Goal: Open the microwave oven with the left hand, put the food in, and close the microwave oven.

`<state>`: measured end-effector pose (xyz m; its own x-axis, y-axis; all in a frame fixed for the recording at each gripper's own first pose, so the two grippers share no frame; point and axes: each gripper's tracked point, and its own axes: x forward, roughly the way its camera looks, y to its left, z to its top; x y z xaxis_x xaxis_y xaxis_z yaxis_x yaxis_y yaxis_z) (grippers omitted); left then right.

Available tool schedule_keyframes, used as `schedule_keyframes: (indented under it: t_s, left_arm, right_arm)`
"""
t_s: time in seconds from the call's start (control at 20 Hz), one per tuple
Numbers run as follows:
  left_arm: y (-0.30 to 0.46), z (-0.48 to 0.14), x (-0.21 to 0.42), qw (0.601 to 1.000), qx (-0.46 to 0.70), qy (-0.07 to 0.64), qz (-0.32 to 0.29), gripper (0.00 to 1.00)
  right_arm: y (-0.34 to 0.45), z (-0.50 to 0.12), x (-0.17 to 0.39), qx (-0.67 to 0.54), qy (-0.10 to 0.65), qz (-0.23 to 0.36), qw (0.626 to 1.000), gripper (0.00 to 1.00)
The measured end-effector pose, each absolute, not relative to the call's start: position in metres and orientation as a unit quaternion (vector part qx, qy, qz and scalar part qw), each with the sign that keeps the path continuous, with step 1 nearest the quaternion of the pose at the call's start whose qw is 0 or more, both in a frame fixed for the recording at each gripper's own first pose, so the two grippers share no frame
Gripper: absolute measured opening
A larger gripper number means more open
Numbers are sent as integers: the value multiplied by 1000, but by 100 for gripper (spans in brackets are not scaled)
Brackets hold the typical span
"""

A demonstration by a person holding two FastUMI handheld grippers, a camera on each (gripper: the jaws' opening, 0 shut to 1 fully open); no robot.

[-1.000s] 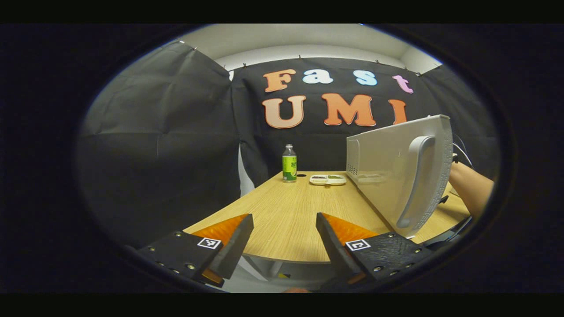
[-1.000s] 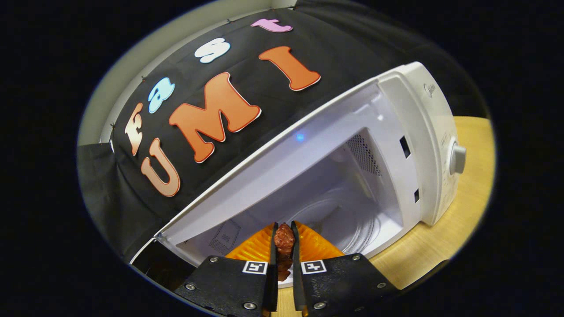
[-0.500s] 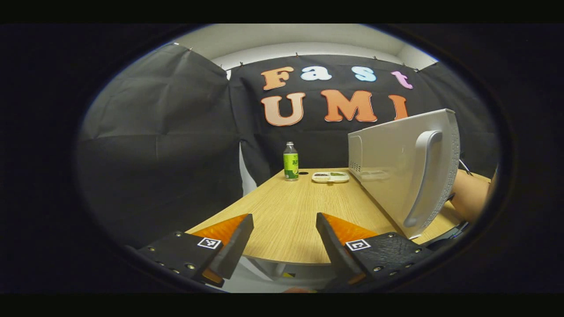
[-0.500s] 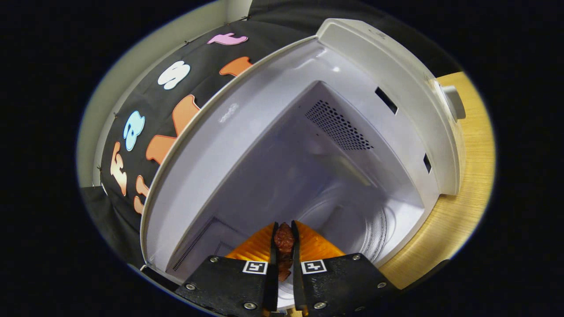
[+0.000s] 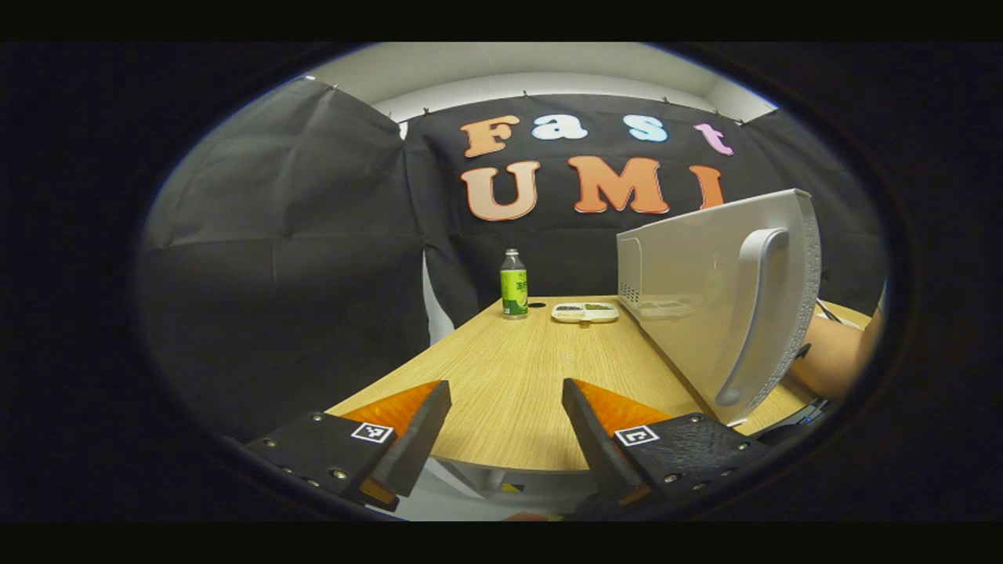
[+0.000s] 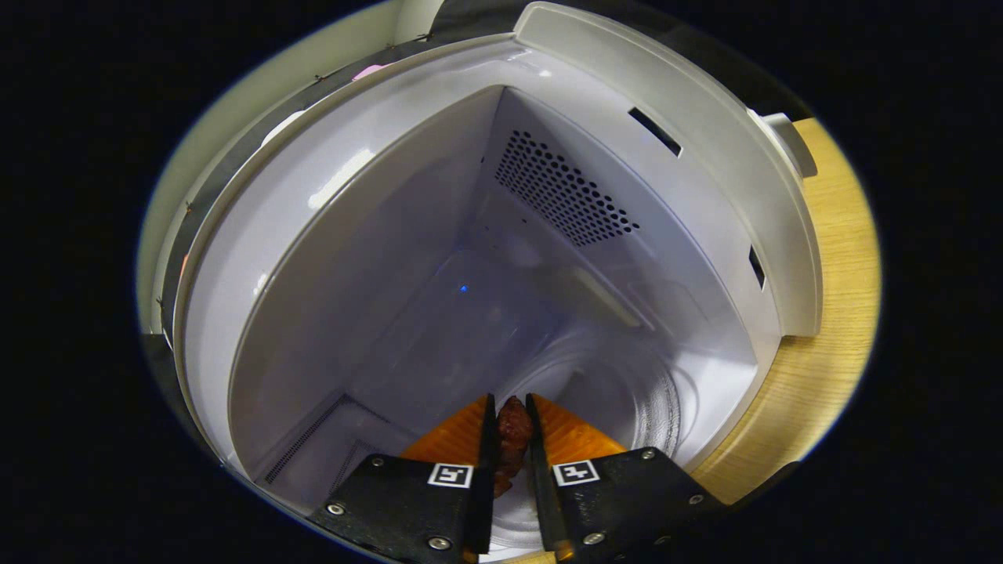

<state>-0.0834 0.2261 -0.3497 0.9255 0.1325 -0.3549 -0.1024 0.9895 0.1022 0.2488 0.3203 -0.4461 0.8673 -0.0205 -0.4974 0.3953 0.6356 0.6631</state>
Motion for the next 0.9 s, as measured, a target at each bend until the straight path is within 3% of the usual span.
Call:
schedule_keyframes:
  t_s: [0.05, 0.1, 0.2, 0.25, 0.45, 0.9]
  left_arm:
    - [224, -348, -84, 981, 41, 181, 58, 86]
    - [222, -347, -83, 981, 40, 180, 55, 86]
    - [219, -347, -80, 982, 38, 179, 52, 86]
    - [219, -348, -81, 982, 36, 179, 52, 86]
    - [214, -349, -77, 982, 25, 178, 50, 86]
    - [159, -335, -61, 987, 14, 162, -8, 86]
  right_arm:
    - [319, -446, 246, 398, 232, -115, 880, 38]
    - [318, -446, 247, 383, 233, -117, 886, 55]
    - [306, -443, 247, 350, 229, -122, 900, 65]
    - [300, -441, 248, 336, 225, -125, 906, 77]
    - [286, -420, 242, 310, 212, -109, 920, 83]
    - [284, -357, 180, 230, 187, -25, 955, 83]
